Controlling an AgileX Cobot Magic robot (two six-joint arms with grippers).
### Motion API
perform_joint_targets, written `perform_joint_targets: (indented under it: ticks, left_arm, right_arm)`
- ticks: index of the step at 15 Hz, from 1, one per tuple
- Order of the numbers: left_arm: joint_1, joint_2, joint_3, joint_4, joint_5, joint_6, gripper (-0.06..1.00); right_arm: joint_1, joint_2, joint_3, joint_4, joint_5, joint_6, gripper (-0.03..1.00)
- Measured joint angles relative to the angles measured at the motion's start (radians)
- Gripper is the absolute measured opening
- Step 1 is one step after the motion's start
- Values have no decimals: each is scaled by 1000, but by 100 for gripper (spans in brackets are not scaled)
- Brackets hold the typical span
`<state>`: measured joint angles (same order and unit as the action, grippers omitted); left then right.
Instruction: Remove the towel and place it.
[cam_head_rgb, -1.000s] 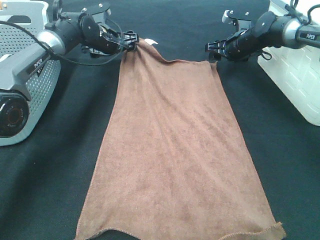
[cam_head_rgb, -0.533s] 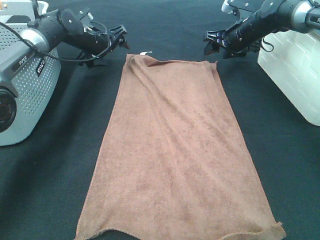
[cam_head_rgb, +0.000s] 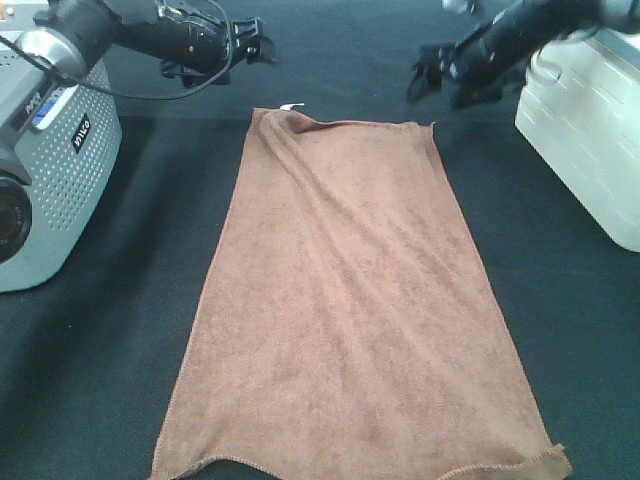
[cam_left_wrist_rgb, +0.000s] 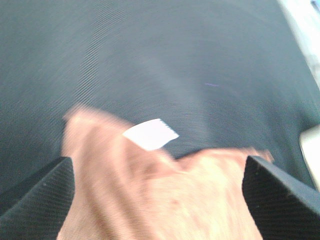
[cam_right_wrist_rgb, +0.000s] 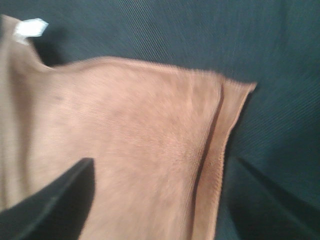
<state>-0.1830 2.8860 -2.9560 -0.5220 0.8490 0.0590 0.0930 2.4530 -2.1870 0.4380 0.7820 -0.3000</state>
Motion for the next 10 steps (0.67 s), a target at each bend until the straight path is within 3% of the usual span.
perform_joint_targets:
  ticks: [5, 8, 10]
  left_arm:
    - [1, -143, 0, 349, 267, -101, 85]
    - [2, -263, -5, 436, 354, -85, 85]
    - [6, -308, -6, 503, 360, -59, 85]
  right_arm:
    - [0, -221, 0, -243, 189, 145, 77]
    - [-2, -353, 0, -374, 304, 233, 77]
    - [-21, -416, 0, -383, 398, 244, 77]
